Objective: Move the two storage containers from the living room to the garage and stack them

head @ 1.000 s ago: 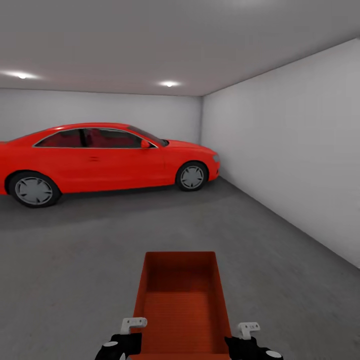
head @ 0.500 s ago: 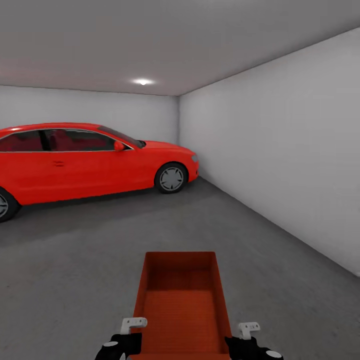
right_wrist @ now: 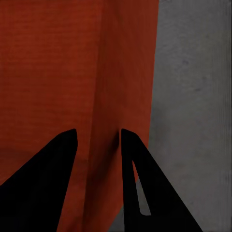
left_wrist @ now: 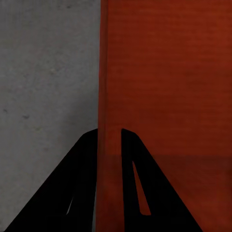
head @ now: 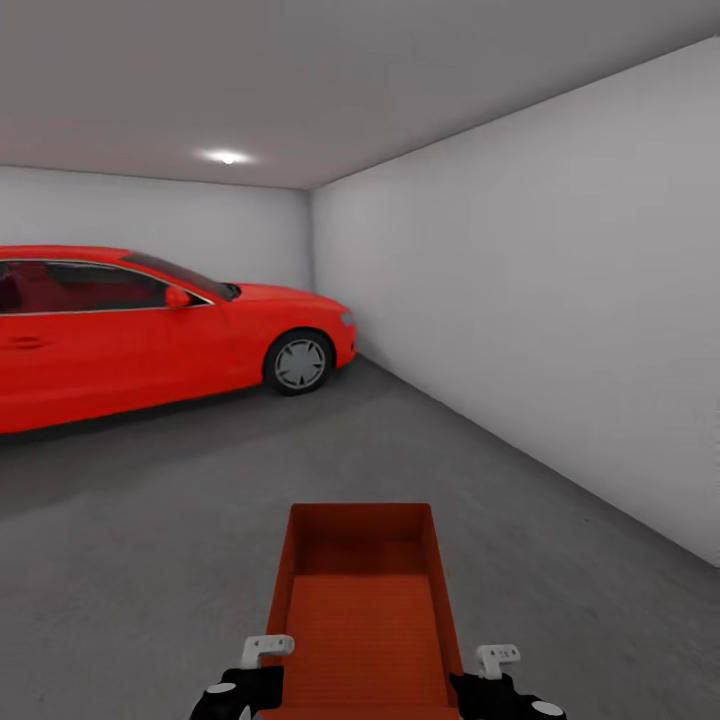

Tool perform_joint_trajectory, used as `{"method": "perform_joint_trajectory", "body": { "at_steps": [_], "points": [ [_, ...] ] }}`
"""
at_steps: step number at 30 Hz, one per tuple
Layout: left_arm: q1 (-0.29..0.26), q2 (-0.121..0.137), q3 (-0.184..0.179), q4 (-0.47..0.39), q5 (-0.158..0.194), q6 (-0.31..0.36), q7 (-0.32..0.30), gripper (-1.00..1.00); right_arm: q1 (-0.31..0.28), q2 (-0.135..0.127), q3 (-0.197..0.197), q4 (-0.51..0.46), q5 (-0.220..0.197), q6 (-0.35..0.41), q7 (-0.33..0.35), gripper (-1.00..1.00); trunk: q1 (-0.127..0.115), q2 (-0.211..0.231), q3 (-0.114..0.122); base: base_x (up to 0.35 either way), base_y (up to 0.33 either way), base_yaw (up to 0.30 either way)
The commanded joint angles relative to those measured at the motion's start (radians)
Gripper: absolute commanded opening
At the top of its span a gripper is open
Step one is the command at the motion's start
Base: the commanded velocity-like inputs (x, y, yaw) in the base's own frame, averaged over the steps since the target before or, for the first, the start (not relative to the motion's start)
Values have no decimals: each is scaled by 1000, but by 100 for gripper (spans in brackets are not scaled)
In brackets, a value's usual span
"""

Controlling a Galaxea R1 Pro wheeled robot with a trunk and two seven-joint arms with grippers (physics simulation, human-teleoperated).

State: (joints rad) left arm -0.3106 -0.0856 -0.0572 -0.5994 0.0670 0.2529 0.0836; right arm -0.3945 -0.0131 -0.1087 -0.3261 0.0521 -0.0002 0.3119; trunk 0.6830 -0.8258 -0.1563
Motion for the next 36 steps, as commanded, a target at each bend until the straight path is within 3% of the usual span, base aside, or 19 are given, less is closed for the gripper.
{"method": "perform_joint_trajectory", "body": {
  "at_steps": [1,36],
  "points": [
    [-1,-23,0,-33,-1,6,8,-100,0,5,34,2,9,0,9,-100,1,-1,-2,326,0,-274],
    [-1,-25,0,-33,-1,5,8,-100,0,5,34,2,9,0,9,-100,1,-1,-2,323,0,-274]
  ]
}}
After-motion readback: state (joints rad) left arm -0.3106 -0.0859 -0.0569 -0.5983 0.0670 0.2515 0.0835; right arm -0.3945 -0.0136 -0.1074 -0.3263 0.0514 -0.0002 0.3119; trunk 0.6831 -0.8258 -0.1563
